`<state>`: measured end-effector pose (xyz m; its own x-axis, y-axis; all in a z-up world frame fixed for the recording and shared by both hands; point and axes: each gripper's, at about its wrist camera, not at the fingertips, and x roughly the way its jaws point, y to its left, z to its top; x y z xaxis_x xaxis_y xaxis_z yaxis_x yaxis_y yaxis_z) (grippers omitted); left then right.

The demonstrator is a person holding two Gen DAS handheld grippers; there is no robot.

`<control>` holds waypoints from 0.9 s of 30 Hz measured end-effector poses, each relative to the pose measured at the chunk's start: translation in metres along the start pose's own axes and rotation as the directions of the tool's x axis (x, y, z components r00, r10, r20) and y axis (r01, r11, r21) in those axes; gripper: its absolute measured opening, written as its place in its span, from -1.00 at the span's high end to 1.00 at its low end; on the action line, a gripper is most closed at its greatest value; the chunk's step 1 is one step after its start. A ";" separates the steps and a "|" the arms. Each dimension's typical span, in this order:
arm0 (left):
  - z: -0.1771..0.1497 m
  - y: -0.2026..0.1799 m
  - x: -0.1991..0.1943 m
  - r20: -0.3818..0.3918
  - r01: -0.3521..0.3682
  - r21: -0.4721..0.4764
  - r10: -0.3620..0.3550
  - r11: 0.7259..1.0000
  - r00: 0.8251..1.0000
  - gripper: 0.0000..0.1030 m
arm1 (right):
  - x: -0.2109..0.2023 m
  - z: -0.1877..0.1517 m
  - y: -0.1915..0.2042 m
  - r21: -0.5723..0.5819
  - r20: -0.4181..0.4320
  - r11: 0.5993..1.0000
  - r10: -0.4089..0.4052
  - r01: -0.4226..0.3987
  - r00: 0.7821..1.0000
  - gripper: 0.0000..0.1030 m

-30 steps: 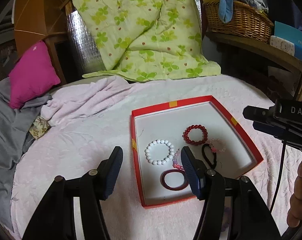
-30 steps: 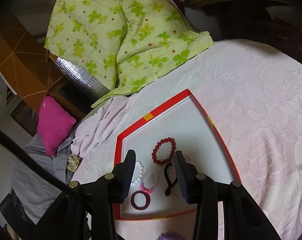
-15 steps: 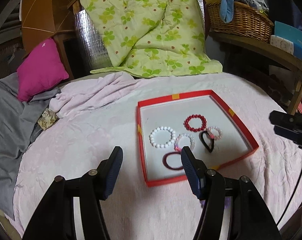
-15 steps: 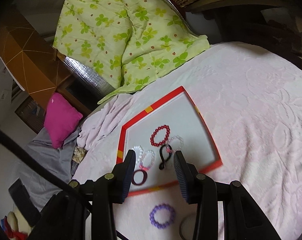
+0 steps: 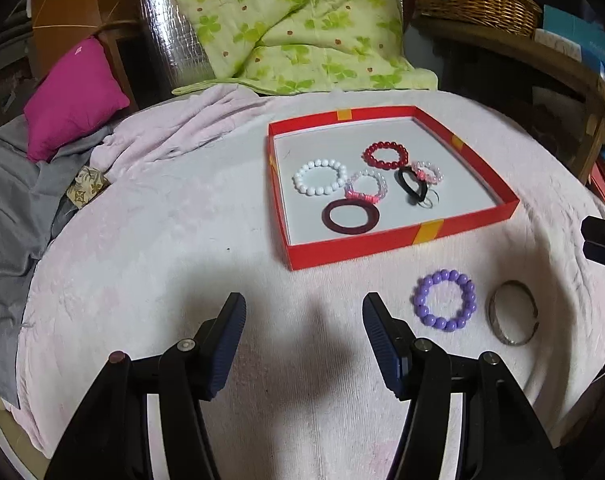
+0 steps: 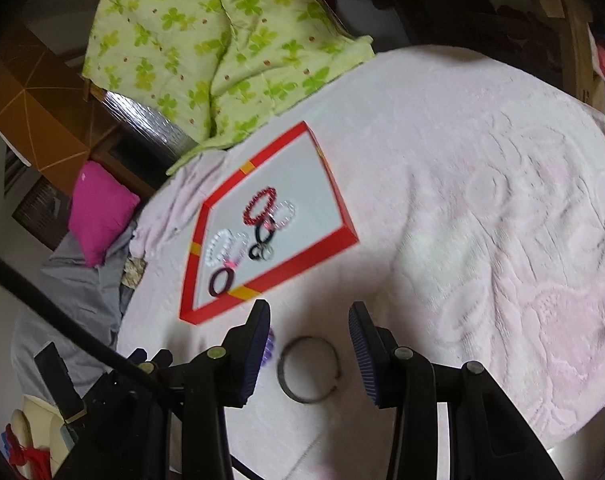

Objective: Organize jewelry
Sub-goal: 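Move both tools back from the tray toward the purple bracelet and silver bangle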

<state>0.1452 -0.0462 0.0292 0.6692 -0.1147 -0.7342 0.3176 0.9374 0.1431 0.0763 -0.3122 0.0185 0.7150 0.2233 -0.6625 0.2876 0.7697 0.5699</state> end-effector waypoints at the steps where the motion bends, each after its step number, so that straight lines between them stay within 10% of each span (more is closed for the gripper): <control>1: 0.000 -0.001 0.002 -0.003 -0.011 0.008 0.011 1.000 1.000 -0.20 | 0.002 0.000 -0.001 0.002 -0.010 1.000 -0.002 0.002 1.000 0.15; 27: 0.003 0.002 0.021 -0.039 -0.023 0.058 0.026 0.998 0.999 -0.20 | 0.053 -0.009 0.002 -0.041 -0.212 0.999 -0.027 0.019 0.977 -0.06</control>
<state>0.1618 -0.0480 0.0162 0.6507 -0.0778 -0.7553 0.3400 0.9193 0.1982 0.1091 -0.2935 -0.0193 0.5560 0.3239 -0.7654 0.2748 0.7975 0.5371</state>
